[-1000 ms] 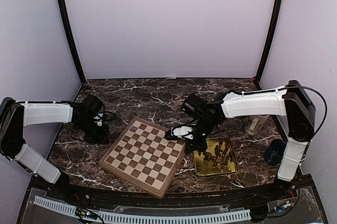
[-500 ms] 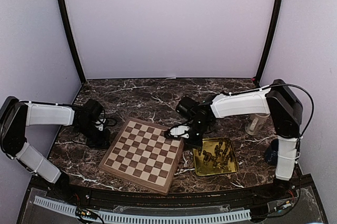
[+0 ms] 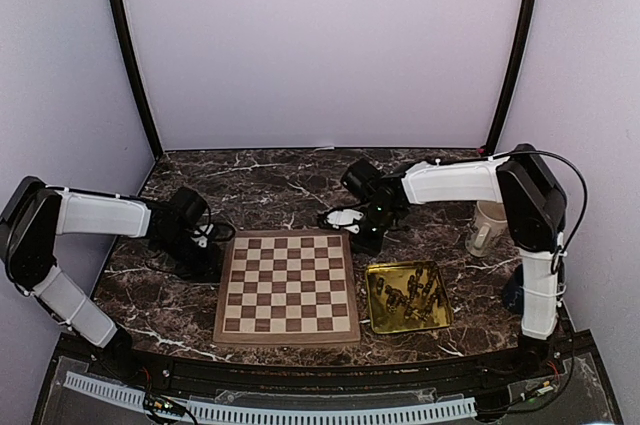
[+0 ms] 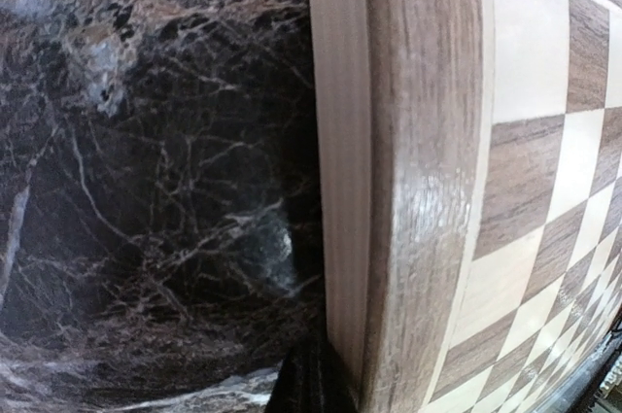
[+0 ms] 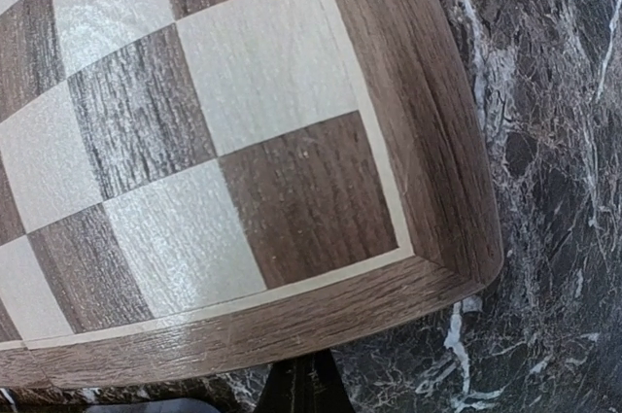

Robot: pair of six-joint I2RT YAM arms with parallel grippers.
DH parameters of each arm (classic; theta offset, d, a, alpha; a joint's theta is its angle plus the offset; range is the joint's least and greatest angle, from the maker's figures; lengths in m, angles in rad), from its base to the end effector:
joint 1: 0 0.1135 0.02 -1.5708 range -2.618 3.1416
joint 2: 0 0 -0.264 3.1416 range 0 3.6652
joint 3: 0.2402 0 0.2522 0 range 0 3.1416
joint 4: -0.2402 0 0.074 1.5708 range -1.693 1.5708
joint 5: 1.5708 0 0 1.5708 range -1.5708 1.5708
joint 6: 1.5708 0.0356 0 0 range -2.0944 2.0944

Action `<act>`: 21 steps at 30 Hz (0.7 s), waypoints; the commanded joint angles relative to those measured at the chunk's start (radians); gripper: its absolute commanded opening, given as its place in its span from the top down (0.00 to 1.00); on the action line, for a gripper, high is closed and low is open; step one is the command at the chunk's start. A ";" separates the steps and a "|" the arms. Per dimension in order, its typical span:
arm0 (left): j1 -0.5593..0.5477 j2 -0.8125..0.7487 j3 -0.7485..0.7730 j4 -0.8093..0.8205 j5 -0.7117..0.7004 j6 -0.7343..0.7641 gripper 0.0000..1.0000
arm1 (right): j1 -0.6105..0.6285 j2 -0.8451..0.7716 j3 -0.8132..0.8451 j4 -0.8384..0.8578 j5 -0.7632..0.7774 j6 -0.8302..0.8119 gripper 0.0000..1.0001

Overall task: Set up the chess pieces on the board
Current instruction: Adjust the chessboard at the center of the board.

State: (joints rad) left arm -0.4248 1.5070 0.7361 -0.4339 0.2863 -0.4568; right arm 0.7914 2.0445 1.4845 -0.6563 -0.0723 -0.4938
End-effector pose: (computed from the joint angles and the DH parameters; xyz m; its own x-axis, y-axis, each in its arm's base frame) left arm 0.2322 -0.1161 0.1483 -0.9785 -0.0217 -0.2049 0.0622 0.9168 -0.3945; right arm 0.2919 0.2990 0.1664 -0.2358 -0.9112 -0.3378 -0.9527 0.2854 -0.1049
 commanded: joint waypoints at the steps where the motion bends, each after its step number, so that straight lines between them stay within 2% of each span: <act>1: -0.007 0.010 0.074 -0.024 -0.046 0.004 1.00 | -0.019 -0.001 0.048 0.025 -0.013 0.021 1.00; 3: -0.007 -0.009 0.128 -0.088 -0.124 0.020 1.00 | -0.036 -0.044 0.054 0.011 -0.010 0.024 1.00; 4: -0.007 -0.022 0.157 -0.117 -0.156 0.032 1.00 | -0.044 -0.072 0.052 0.006 -0.015 0.025 0.97; 5: -0.007 -0.035 0.191 -0.145 -0.182 0.048 0.97 | -0.052 -0.107 0.048 0.001 -0.023 0.021 0.89; 6: -0.008 -0.047 0.225 -0.166 -0.203 0.070 0.93 | -0.057 -0.143 0.039 -0.001 -0.030 0.018 0.80; 8: -0.007 -0.064 0.288 -0.169 -0.219 0.135 0.79 | -0.066 -0.217 0.007 0.012 -0.021 0.019 0.66; 9: -0.008 -0.068 0.318 -0.162 -0.221 0.168 0.69 | -0.069 -0.252 -0.009 0.018 -0.020 0.017 0.62; 11: -0.007 -0.070 0.375 -0.121 -0.215 0.225 0.61 | -0.078 -0.320 -0.040 0.020 -0.037 0.010 0.58; 16: -0.009 -0.065 0.467 0.070 -0.096 0.306 0.54 | -0.089 -0.441 -0.155 -0.015 -0.163 -0.034 0.56; 19: -0.011 -0.073 0.470 0.279 0.016 0.334 0.53 | -0.089 -0.500 -0.225 -0.050 -0.207 -0.045 0.52; 21: -0.011 -0.077 0.435 0.429 0.080 0.359 0.47 | -0.089 -0.500 -0.264 -0.069 -0.221 -0.050 0.51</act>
State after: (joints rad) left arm -0.4294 1.4693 1.1900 -0.3031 0.2142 -0.1814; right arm 0.7021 1.5391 1.3033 -0.6617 -0.2108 -0.5182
